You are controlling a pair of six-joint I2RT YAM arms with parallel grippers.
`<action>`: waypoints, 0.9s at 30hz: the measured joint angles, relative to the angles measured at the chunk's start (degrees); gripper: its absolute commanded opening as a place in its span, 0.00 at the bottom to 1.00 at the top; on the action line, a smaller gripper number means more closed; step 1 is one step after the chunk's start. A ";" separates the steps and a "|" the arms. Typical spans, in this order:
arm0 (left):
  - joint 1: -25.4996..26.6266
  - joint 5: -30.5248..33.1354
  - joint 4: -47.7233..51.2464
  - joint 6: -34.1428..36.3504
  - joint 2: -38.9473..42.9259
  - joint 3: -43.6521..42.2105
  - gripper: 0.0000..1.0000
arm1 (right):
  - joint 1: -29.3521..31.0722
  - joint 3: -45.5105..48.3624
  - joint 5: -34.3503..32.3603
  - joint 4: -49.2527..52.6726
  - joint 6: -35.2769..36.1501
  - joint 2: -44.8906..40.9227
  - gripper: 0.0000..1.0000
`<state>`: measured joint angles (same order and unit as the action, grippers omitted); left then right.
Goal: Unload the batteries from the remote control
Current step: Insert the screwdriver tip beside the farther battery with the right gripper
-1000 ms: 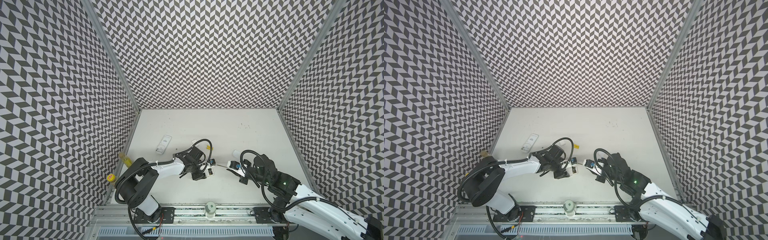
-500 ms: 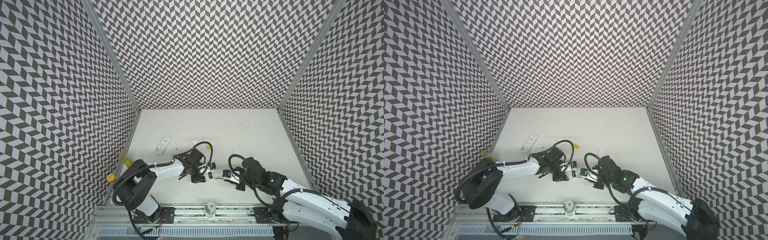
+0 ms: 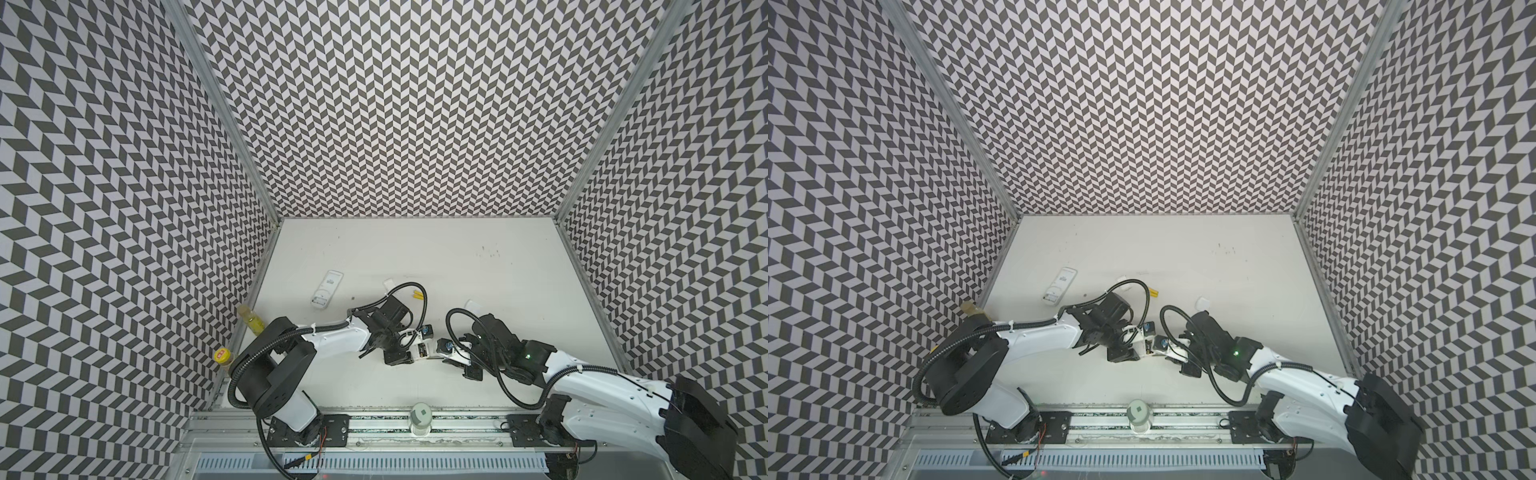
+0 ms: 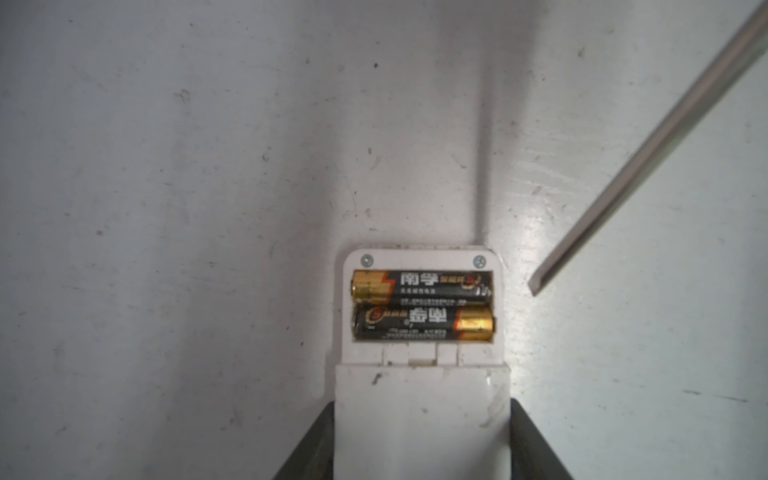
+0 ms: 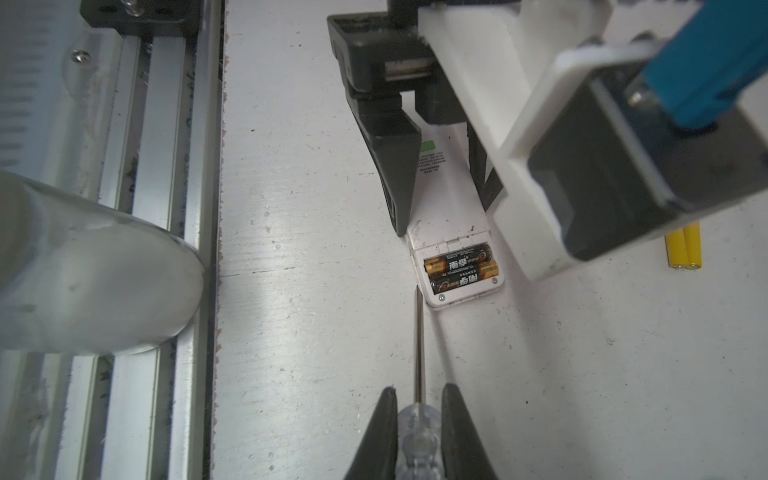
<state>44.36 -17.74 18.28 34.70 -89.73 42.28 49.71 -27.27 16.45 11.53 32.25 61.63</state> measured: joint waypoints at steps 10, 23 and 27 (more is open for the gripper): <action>0.02 -0.24 0.00 0.35 -0.15 0.11 0.36 | 0.02 0.42 -1.68 -2.43 -0.59 0.09 0.00; 0.02 -0.42 0.02 0.37 -0.26 0.22 0.36 | 0.13 1.18 -1.70 -2.69 -0.55 0.35 0.00; 0.04 -0.42 0.04 0.37 -0.26 0.26 0.36 | 0.28 1.20 -1.81 -2.71 -0.42 0.46 0.00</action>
<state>44.40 -18.15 18.33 35.07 -90.00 42.54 50.00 -26.06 14.63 8.82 31.83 62.08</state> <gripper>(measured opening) 0.530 0.168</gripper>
